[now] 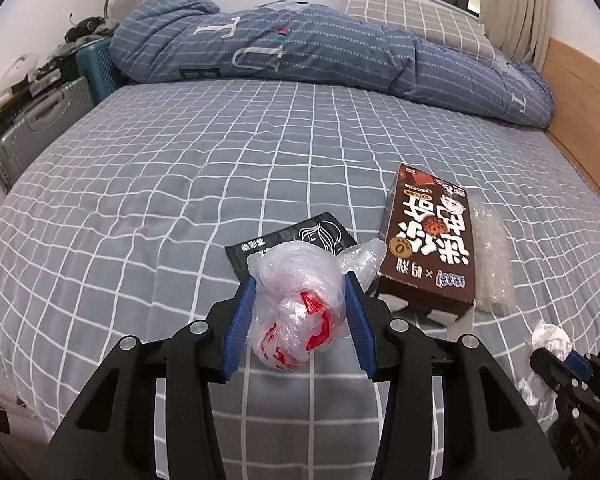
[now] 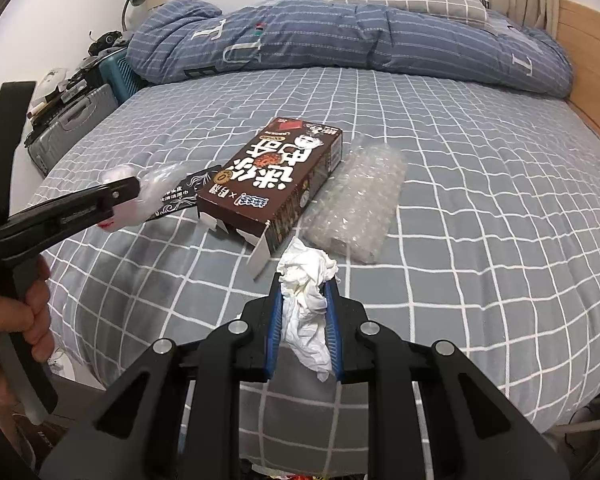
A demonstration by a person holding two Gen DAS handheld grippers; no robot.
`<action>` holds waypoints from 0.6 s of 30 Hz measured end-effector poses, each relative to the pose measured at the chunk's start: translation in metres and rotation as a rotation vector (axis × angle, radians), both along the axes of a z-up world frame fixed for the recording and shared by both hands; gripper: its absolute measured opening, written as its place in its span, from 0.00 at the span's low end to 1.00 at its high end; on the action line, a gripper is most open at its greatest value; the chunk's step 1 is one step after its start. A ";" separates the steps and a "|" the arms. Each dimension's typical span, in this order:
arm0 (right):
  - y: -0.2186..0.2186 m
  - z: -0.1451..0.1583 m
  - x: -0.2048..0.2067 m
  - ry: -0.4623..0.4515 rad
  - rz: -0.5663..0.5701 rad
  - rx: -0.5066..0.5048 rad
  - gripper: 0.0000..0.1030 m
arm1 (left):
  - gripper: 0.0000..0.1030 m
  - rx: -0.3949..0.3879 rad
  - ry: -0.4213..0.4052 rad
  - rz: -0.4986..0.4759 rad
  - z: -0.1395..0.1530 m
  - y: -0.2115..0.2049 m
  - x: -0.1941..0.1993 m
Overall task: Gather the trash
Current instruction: 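Lift the tissue and plastic bag and carry them toward the bin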
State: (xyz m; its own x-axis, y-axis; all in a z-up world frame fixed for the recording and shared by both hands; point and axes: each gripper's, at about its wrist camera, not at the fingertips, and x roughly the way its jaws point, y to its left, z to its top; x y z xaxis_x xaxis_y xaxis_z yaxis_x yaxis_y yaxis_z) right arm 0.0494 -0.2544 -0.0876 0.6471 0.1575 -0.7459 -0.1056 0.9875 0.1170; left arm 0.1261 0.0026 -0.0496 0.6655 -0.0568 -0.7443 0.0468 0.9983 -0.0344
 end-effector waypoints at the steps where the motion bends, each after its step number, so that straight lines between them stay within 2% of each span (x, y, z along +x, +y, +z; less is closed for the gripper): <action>1: 0.000 -0.001 -0.002 0.000 -0.003 0.000 0.18 | 0.43 0.000 -0.001 -0.004 0.000 0.000 -0.003; 18: -0.001 0.003 -0.034 -0.015 -0.013 -0.027 0.18 | 0.42 -0.008 0.026 -0.037 -0.006 -0.001 -0.053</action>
State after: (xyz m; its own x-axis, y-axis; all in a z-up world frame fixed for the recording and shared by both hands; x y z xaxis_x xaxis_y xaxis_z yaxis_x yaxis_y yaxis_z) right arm 0.0157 -0.2553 -0.0845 0.6597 0.1292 -0.7403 -0.0945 0.9916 0.0889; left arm 0.0729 0.0016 -0.0559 0.6434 -0.0874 -0.7605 0.0827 0.9956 -0.0444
